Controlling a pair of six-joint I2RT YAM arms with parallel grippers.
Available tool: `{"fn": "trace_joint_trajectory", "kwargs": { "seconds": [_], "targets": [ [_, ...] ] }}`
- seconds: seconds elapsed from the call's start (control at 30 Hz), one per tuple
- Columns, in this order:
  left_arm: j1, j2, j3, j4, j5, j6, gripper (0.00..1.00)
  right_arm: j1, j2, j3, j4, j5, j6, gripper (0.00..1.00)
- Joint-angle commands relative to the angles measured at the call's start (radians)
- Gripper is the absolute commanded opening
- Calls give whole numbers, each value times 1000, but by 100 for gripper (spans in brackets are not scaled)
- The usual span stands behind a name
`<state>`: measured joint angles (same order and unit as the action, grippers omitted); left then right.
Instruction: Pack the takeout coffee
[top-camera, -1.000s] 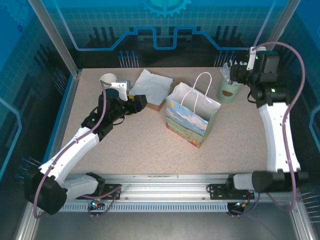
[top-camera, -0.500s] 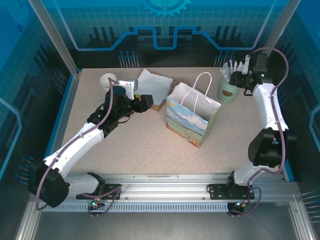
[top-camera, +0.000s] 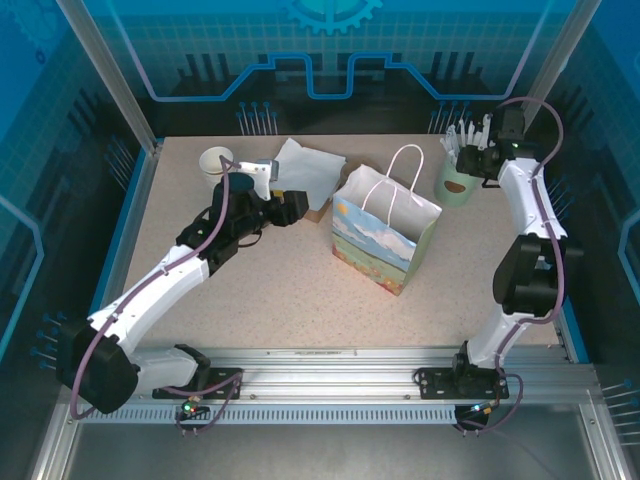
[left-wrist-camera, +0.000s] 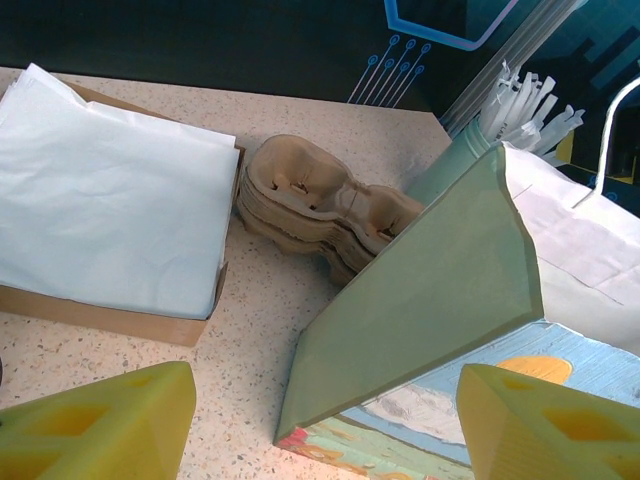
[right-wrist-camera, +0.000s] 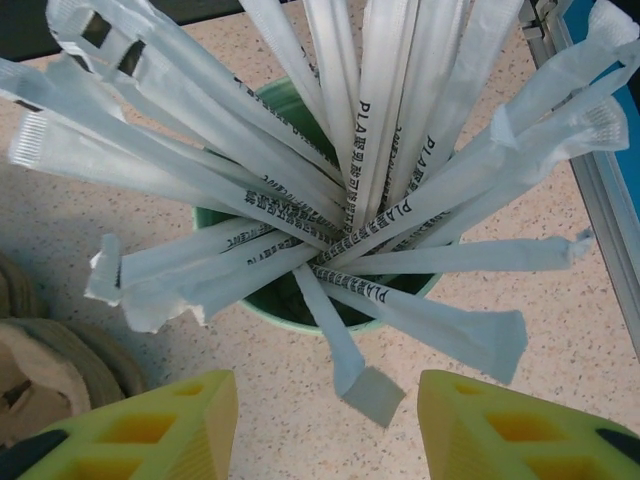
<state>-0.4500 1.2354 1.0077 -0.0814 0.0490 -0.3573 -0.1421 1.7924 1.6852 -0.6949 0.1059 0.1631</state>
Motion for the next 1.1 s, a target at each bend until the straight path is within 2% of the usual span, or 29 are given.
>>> {"fn": "trace_joint_trajectory", "kwargs": {
  "seconds": [0.0,0.1,0.3,0.53,0.7,0.87,1.0,1.07],
  "targets": [
    [-7,7,33,-1,17,25,71,-19,31,46,7,30,-17,53],
    [-6,10,34,2,18,25,71,-19,58,66,5,13,-22,49],
    [-6,12,34,-2,18,29,71,-20,77,83,3,-13,-26,29],
    [-6,12,34,-2,19,34,71,-19,35,81,5,-32,-24,15],
    [-9,12,31,0,20,34,71,-19,-38,92,-7,-54,-21,10],
    [-10,3,26,-2,20,34,71,1,-141,120,-77,-44,-26,10],
    [-10,-5,21,-3,19,35,71,38,-258,131,-155,-33,-45,11],
    [-10,-8,19,-8,17,38,71,93,-339,139,-191,13,-62,11]
  ]
}}
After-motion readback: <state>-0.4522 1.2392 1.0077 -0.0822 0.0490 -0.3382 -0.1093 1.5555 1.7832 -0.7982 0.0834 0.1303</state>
